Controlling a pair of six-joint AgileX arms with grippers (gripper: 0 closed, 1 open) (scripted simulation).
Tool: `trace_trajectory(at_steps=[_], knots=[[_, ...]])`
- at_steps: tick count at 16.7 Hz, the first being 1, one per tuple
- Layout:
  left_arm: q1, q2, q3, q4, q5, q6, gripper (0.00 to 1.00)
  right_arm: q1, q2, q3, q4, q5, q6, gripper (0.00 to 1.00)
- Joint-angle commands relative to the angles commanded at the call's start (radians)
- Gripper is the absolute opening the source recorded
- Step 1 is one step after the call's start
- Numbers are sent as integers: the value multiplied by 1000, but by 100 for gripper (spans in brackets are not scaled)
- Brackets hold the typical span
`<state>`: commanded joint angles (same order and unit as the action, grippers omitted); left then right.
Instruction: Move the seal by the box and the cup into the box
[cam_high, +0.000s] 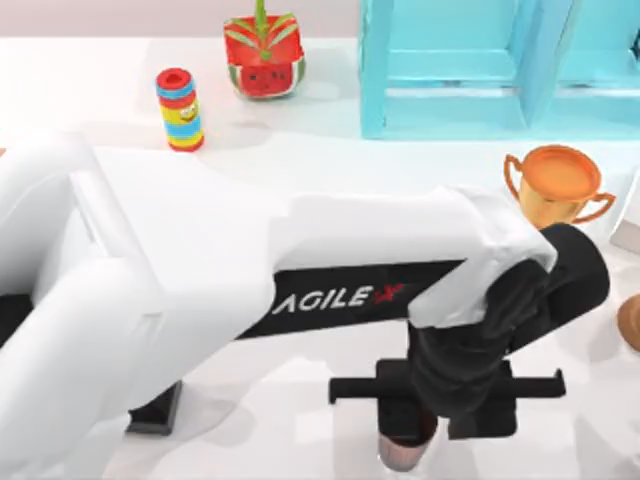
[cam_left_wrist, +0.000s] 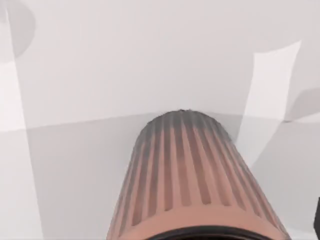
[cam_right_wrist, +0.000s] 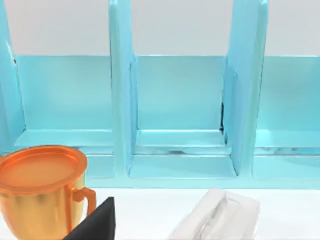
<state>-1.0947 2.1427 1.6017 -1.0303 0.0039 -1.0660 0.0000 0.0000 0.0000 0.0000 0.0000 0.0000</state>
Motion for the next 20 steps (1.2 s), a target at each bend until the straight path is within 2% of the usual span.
trace_trajectory(at_steps=[2,3,13,20], knots=[[0,0,0,0,0,0,2,0,0,0,0,0,0,100],[0,0,0,0,0,0,0,0,0,0,0,0,0,100],[8,-17,-6,-9,-1,10,0,0,0,0,0,0,0,100],[112,-303,-105,-186,-1,111,0,0,0,0,0,0,0,100]])
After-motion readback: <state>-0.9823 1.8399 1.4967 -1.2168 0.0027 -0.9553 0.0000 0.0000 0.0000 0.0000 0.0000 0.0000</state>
